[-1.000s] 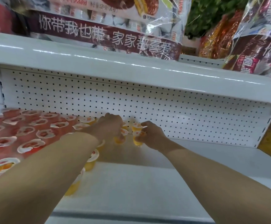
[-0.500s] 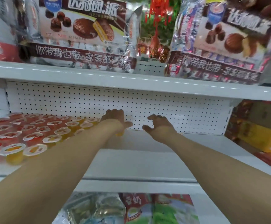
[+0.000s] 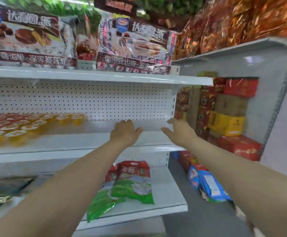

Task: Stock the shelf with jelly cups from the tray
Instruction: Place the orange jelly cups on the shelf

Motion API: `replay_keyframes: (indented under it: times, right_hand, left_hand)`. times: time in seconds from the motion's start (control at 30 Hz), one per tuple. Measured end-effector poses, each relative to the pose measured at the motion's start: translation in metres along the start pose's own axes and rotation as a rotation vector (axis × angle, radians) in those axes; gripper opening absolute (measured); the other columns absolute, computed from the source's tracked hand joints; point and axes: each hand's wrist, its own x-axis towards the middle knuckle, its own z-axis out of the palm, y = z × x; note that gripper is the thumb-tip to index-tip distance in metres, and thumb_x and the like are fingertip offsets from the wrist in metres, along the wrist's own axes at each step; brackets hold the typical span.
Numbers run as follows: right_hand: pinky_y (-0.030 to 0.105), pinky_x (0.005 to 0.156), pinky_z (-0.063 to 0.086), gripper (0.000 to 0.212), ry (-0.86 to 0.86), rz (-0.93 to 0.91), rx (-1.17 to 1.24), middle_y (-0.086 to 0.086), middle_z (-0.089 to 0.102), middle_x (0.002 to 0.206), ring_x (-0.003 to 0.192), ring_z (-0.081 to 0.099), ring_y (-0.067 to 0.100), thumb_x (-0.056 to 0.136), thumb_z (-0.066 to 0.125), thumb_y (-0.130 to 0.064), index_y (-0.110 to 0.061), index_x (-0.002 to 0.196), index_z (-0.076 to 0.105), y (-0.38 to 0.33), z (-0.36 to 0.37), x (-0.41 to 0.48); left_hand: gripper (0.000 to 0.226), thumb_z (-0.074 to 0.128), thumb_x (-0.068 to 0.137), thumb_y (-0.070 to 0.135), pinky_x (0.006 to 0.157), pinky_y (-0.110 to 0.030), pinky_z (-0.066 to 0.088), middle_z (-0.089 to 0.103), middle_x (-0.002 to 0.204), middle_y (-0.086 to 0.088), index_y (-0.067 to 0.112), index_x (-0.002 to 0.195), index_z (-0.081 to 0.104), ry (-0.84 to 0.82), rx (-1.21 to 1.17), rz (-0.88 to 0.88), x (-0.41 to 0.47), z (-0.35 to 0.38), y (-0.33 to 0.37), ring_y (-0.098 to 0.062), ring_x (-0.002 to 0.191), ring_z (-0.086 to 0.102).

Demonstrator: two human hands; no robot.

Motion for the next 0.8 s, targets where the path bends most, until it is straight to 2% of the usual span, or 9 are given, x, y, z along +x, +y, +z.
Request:
replay_keyframes:
  times: [0.17, 0.4, 0.57, 0.73, 0.8]
  right_hand:
    - [0.035, 0.103, 0.037, 0.059, -0.034, 0.099, 0.025, 0.016, 0.047, 0.141, 0.131, 0.043, 0.031, 0.095, 0.054, -0.046, -0.011, 0.142, 0.045, 0.078, -0.012, -0.061]
    - [0.035, 0.099, 0.041, 0.062, -0.142, 0.257, -0.012, 0.018, 0.051, 0.13, 0.123, 0.048, 0.033, 0.083, 0.072, -0.036, -0.009, 0.135, 0.05, 0.161, 0.01, -0.13]
    - [0.034, 0.102, 0.037, 0.067, -0.277, 0.402, -0.023, 0.019, 0.046, 0.138, 0.128, 0.046, 0.033, 0.083, 0.072, -0.029, -0.009, 0.141, 0.045, 0.214, 0.054, -0.182]
    - [0.032, 0.104, 0.035, 0.064, -0.442, 0.544, -0.006, 0.014, 0.046, 0.142, 0.131, 0.045, 0.027, 0.086, 0.071, -0.035, -0.011, 0.139, 0.047, 0.253, 0.114, -0.243]
    - [0.03, 0.107, 0.029, 0.063, -0.516, 0.604, 0.029, 0.014, 0.049, 0.14, 0.134, 0.041, 0.026, 0.086, 0.071, -0.037, -0.01, 0.138, 0.047, 0.264, 0.144, -0.27]
  left_hand:
    - [0.066, 0.039, 0.096, 0.061, 0.102, -0.049, 0.041, 0.045, 0.141, -0.012, 0.011, 0.138, 0.044, -0.07, -0.061, 0.029, -0.04, 0.062, 0.054, -0.032, 0.131, 0.037]
    - [0.066, 0.042, 0.093, 0.062, 0.101, -0.047, 0.043, 0.051, 0.134, -0.015, 0.009, 0.132, 0.051, -0.239, -0.032, 0.064, -0.08, 0.162, 0.094, -0.035, 0.124, 0.046]
    - [0.062, 0.049, 0.092, 0.059, 0.099, -0.047, 0.043, 0.053, 0.13, -0.016, 0.008, 0.127, 0.052, -0.418, -0.021, 0.075, -0.116, 0.246, 0.102, -0.036, 0.121, 0.049]
    - [0.057, 0.055, 0.092, 0.052, 0.098, -0.042, 0.043, 0.054, 0.131, -0.017, 0.011, 0.132, 0.051, -0.638, -0.07, 0.056, -0.171, 0.322, 0.095, -0.037, 0.123, 0.05]
    - [0.063, 0.054, 0.088, 0.057, 0.099, -0.04, 0.044, 0.055, 0.131, -0.016, 0.013, 0.133, 0.051, -0.733, -0.078, 0.033, -0.194, 0.353, 0.084, -0.035, 0.123, 0.05]
